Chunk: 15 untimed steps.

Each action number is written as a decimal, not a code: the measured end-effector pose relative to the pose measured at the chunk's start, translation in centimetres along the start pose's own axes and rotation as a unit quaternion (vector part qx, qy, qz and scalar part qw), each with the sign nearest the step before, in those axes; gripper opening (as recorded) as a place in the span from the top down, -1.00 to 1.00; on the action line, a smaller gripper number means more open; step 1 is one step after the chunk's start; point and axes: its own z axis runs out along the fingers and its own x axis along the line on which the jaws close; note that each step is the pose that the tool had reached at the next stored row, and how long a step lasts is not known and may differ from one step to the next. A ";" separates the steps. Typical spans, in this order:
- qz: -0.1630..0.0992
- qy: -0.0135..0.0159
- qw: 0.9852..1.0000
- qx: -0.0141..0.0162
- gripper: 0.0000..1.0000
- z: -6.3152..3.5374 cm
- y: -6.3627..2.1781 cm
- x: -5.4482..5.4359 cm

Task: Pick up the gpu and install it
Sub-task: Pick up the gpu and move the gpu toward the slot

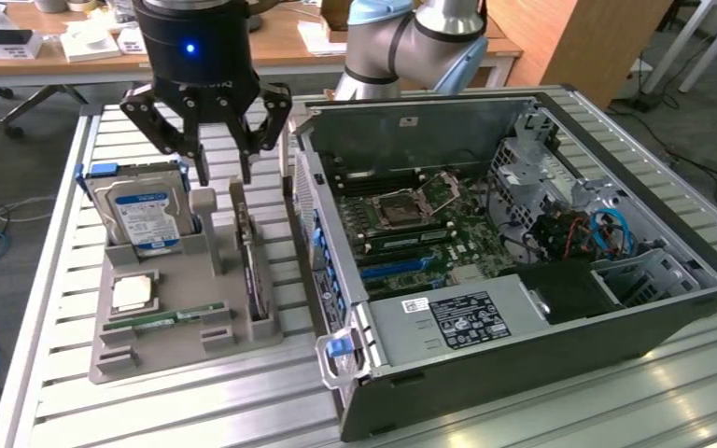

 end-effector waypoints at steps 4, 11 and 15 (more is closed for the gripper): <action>0.000 -0.001 1.000 0.000 0.06 0.72 -0.03 0.0; 0.000 -0.002 1.000 0.000 0.06 1.83 -0.08 0.0; 0.000 -0.002 1.000 0.000 0.06 2.56 -0.11 0.1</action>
